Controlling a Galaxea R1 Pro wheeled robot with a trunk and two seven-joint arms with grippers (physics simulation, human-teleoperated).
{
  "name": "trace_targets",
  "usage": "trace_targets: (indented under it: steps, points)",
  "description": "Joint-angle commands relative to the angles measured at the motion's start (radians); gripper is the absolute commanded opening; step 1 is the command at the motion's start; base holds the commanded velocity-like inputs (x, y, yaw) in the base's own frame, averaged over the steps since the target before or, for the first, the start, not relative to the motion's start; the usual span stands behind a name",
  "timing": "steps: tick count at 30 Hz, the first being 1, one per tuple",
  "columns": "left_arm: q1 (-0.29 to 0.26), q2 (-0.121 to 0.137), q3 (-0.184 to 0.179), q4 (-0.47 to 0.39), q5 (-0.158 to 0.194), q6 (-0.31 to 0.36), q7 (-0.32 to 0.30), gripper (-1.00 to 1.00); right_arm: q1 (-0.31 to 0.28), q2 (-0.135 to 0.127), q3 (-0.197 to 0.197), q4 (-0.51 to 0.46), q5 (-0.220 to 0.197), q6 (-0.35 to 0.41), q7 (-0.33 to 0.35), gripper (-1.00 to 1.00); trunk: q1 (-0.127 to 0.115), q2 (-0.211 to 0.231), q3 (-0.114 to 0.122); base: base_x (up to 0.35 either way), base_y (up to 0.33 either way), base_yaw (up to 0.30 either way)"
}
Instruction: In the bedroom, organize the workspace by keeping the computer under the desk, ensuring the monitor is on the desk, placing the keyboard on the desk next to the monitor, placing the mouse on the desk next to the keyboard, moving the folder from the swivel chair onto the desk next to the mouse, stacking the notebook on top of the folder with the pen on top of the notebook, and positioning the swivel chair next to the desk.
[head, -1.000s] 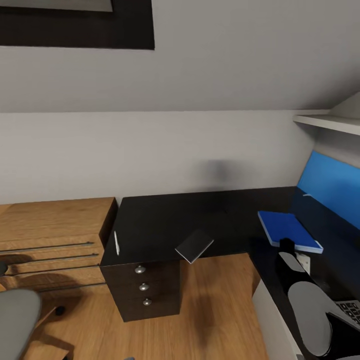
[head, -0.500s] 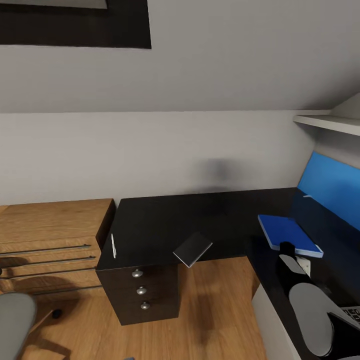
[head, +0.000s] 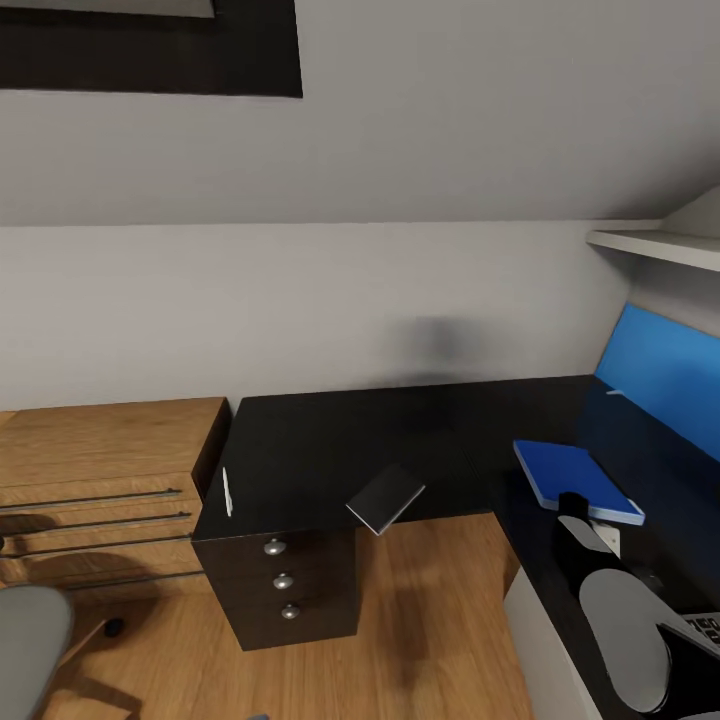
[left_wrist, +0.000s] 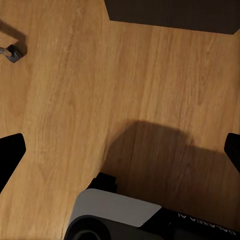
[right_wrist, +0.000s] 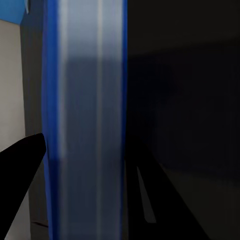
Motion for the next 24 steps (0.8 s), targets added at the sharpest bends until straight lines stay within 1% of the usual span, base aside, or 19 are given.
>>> trace_targets:
  steps: [1, 18, 19, 24]
  points:
    - [-0.001, 0.001, -0.008, 0.0, 0.01, -0.006, 0.006, 1.0, -0.001, 0.0, 0.002, -0.001, -0.008, -0.003, -0.002, -1.0, 0.0, -0.001, -0.001, 0.0, 0.0, 0.0]
    - [-0.001, 0.001, -0.008, 0.0, 0.009, -0.006, 0.006, 1.0, -0.001, -0.001, 0.001, -0.001, -0.01, 0.0, -0.002, -1.0, 0.0, -0.001, -0.001, 0.0, 0.0, 0.0]
    - [-0.001, 0.001, -0.008, 0.0, 0.009, -0.006, 0.006, 1.0, -0.001, -0.001, 0.001, -0.002, -0.01, 0.0, -0.002, 1.0, 0.0, -0.001, -0.001, 0.0, 0.0, 0.0]
    - [-0.001, 0.001, -0.008, 0.0, 0.009, -0.006, 0.006, 1.0, -0.001, -0.001, 0.002, -0.002, -0.01, 0.001, -0.002, 1.0, 0.0, -0.001, -0.001, 0.0, 0.0, 0.0]
